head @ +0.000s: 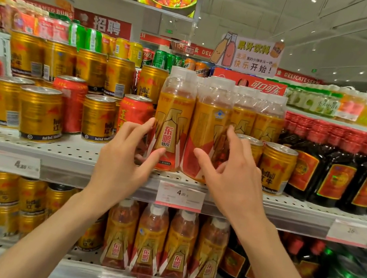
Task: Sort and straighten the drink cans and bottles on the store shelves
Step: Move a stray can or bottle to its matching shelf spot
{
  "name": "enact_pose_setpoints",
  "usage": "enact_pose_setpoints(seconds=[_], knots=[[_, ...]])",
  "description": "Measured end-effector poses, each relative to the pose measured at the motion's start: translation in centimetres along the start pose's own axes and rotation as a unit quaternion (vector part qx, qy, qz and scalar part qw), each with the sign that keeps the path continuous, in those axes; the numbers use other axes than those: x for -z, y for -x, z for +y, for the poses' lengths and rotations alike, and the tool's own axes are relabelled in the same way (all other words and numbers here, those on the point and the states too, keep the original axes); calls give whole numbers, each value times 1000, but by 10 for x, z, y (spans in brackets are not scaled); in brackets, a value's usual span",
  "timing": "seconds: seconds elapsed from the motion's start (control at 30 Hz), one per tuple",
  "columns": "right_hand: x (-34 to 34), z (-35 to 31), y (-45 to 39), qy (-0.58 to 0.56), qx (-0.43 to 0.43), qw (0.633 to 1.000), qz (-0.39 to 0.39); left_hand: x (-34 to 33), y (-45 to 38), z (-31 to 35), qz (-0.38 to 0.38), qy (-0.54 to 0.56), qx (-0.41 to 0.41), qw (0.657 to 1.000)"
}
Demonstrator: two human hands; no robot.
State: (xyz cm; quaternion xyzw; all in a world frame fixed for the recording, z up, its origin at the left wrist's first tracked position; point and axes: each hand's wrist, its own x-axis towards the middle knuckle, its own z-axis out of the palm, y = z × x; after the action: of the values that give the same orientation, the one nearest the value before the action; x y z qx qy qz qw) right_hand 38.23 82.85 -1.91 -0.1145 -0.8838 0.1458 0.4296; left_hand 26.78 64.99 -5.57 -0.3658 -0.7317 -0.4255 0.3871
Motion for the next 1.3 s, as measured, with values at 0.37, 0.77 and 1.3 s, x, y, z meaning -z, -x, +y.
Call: enact_pose_setpoints(seconds=[0.37, 0.77, 1.3], knots=[[33, 44, -25, 197, 60, 978, -11, -1, 0, 2, -6, 5, 7, 1000], [42, 49, -19, 74, 137, 988, 4, 1, 1, 5, -13, 18, 23, 1000], [55, 30, 55, -294, -1, 953, -72, 37, 46, 39, -17, 195, 198, 960]])
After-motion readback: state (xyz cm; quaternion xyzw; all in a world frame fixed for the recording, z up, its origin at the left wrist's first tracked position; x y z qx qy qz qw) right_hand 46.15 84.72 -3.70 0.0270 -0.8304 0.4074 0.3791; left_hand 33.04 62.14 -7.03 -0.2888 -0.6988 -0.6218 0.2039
